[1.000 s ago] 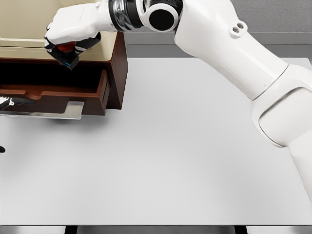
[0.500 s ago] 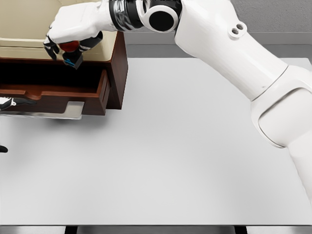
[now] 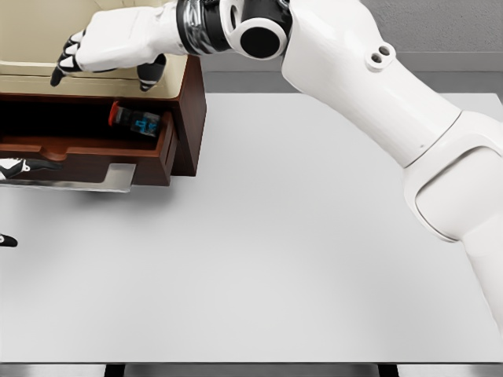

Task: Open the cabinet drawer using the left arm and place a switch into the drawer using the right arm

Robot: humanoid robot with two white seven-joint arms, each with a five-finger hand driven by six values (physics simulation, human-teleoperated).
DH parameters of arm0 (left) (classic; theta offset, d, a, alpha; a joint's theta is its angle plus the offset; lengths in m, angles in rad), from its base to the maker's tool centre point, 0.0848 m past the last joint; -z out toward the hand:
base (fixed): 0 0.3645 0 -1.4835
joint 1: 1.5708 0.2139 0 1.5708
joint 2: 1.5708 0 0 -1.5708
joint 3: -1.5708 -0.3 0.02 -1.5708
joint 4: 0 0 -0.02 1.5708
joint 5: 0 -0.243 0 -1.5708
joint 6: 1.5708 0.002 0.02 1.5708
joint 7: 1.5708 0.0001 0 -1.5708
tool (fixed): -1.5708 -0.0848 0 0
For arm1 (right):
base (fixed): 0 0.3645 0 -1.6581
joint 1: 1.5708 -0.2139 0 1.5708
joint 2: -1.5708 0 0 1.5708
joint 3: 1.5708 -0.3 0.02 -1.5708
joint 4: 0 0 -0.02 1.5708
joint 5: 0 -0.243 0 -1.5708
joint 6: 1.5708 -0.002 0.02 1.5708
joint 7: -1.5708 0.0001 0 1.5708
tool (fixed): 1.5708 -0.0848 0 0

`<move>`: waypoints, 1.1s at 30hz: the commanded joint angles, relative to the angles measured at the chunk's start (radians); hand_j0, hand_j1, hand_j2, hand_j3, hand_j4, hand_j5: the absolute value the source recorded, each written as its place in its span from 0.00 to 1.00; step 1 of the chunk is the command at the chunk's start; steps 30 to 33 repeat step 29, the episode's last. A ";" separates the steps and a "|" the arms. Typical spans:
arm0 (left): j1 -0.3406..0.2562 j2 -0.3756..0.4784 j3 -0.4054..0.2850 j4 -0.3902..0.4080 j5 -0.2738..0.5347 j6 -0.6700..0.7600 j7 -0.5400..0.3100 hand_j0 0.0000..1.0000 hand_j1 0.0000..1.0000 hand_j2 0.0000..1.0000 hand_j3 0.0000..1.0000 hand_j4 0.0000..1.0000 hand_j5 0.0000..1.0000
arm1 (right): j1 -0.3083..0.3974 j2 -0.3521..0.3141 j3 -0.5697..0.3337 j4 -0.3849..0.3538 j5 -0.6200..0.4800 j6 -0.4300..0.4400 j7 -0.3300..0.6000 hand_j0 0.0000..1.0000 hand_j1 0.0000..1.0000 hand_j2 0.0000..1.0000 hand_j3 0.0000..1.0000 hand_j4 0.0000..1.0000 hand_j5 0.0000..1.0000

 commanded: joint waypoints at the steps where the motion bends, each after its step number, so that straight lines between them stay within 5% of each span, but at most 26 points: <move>1: 0.000 -0.001 0.001 0.001 0.007 0.001 0.000 1.00 1.00 1.00 1.00 1.00 1.00 | 0.000 -0.001 0.000 -0.017 0.002 0.002 -0.038 1.00 1.00 1.00 1.00 1.00 1.00; 4: -0.002 -0.001 0.001 0.000 0.007 0.001 0.000 1.00 1.00 1.00 1.00 1.00 1.00 | -0.002 -0.001 0.003 -0.054 0.007 0.002 -0.069 1.00 1.00 1.00 1.00 1.00 1.00; 6: -0.006 -0.001 0.001 -0.002 0.007 0.001 0.000 1.00 1.00 1.00 1.00 1.00 1.00 | -0.002 -0.001 0.006 -0.203 0.005 0.002 -0.065 1.00 1.00 1.00 1.00 1.00 1.00; 8: -0.006 -0.002 0.030 -0.013 0.004 0.001 -0.001 1.00 1.00 1.00 1.00 1.00 1.00 | -0.002 -0.197 0.006 -0.436 -0.016 0.002 -0.080 1.00 1.00 1.00 1.00 1.00 1.00; 10: -0.008 -0.041 0.047 -0.013 -0.001 0.001 -0.007 1.00 1.00 1.00 1.00 1.00 1.00 | -0.009 -0.505 0.015 -0.648 -0.139 0.002 -0.130 1.00 1.00 1.00 1.00 1.00 1.00; 13: -0.009 -0.079 0.082 -0.013 -0.004 0.001 -0.015 1.00 1.00 1.00 1.00 1.00 1.00 | -0.002 -0.826 0.061 -0.676 -0.325 0.002 -0.207 1.00 1.00 1.00 1.00 1.00 1.00; 16: -0.011 -0.119 0.143 -0.013 -0.024 0.001 -0.032 1.00 1.00 1.00 1.00 1.00 1.00 | 0.126 -1.021 0.084 -0.665 -0.338 0.002 -0.212 1.00 1.00 1.00 1.00 1.00 1.00; 18: -0.022 -0.234 0.202 -0.013 -0.090 0.001 -0.034 1.00 1.00 1.00 1.00 1.00 1.00 | 0.150 -1.032 0.144 -0.639 -0.341 0.002 -0.210 1.00 1.00 1.00 1.00 1.00 1.00; 23: -0.100 -0.275 0.200 -0.013 -0.115 0.001 -0.038 1.00 1.00 1.00 1.00 1.00 1.00 | 0.147 -1.024 0.184 -0.600 -0.338 0.002 -0.209 1.00 1.00 1.00 1.00 1.00 1.00; 33: -0.108 -0.357 0.200 -0.013 -0.191 0.001 -0.055 1.00 1.00 1.00 1.00 1.00 1.00 | 0.155 -0.981 0.212 -0.510 -0.338 0.002 -0.203 1.00 1.00 1.00 1.00 1.00 1.00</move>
